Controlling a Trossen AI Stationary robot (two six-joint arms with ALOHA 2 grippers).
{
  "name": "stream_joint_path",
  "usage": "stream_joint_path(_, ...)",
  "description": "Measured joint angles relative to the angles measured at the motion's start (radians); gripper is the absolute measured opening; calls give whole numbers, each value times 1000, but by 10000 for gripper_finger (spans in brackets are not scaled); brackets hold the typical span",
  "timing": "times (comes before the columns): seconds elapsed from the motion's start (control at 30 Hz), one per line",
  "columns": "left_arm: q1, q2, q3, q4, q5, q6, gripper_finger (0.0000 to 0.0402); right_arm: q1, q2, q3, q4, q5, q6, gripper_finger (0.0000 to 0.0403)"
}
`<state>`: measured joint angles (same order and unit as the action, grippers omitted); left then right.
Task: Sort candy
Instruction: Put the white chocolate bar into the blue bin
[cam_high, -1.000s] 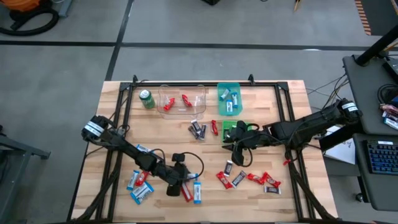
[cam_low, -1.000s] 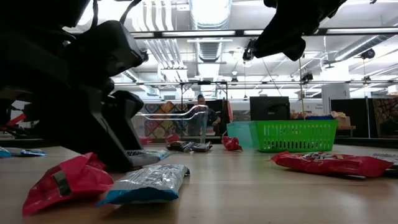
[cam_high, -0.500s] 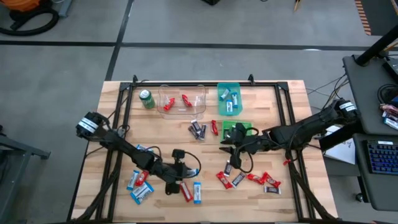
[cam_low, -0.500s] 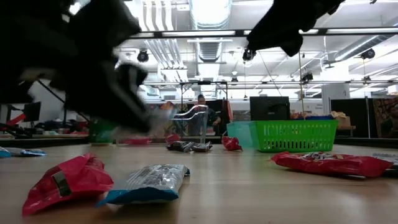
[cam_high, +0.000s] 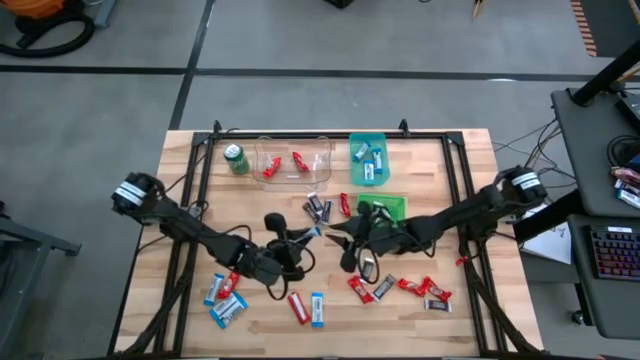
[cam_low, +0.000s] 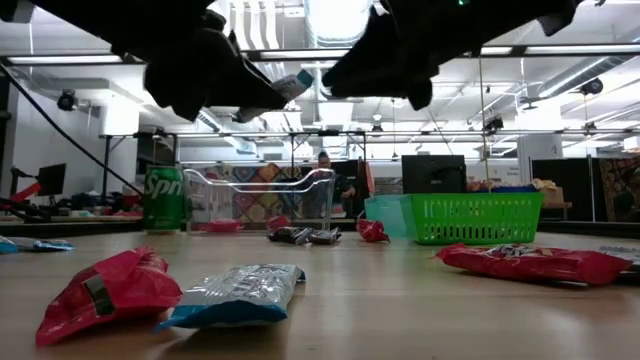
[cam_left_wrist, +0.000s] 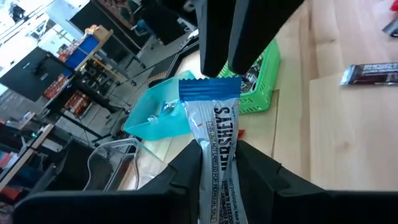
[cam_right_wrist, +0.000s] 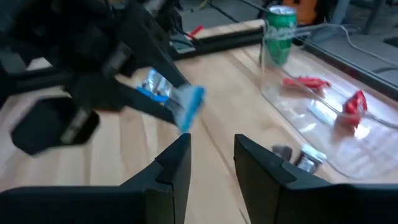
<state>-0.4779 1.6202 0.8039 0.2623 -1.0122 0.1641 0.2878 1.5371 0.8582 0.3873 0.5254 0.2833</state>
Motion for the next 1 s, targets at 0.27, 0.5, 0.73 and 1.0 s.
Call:
stream_joint_path(0.27, 0, 24, 7, 0, 0, -53, 63, -7, 38, 23, 53, -1, -10, 109)
stream_joint_path(0.5, 4, 36, 33, 44, 0, -61, 64, -7, 80, 50, 68, -10, -5, 109)
stream_joint_path(0.73, 4, 80, 76, 39, -1, -61, 64, -7, 118, 78, 67, -30, -6, 109)
stream_joint_path(1.0, 3, 91, 83, 41, 15, -104, 64, -7, 118, 77, 53, -74, -36, 25)
